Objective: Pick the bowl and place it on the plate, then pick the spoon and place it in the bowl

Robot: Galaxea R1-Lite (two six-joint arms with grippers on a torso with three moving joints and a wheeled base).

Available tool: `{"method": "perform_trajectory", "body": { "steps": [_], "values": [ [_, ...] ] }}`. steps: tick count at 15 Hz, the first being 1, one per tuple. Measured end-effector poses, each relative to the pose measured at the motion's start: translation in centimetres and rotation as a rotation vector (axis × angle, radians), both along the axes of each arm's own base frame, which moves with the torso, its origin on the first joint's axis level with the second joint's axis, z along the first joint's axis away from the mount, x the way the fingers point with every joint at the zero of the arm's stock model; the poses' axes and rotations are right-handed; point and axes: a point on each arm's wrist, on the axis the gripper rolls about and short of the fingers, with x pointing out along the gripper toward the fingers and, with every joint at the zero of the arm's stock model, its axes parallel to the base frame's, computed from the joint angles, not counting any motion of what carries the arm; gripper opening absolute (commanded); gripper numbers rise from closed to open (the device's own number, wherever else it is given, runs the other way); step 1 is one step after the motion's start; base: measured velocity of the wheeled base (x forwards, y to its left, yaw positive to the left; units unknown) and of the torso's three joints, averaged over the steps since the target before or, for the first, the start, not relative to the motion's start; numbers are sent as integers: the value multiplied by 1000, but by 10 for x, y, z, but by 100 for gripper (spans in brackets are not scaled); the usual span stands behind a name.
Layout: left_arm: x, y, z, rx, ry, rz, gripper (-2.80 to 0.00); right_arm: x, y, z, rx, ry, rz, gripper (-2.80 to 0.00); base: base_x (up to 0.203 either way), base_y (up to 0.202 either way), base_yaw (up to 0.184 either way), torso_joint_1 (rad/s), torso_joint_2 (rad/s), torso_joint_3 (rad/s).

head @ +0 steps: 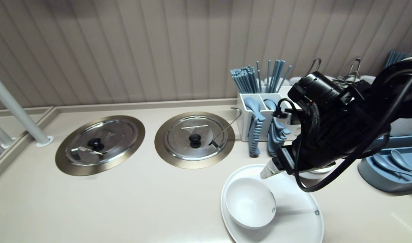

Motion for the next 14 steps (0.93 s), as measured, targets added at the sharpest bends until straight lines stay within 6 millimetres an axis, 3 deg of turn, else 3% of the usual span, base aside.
{"method": "perform_trajectory", "body": {
  "steps": [6,7,14],
  "values": [
    [0,0,0,0,0,0,-280,-5,-4,8,12,-22,0,0,0,0,0,0,0,0],
    [0,0,0,0,0,0,-280,-6,-4,7,11,-22,2,-280,0,0,0,0,0,0],
    [0,0,0,0,0,0,-280,-8,-3,7,10,-21,8,-280,0,0,0,0,0,0]
  ]
}}
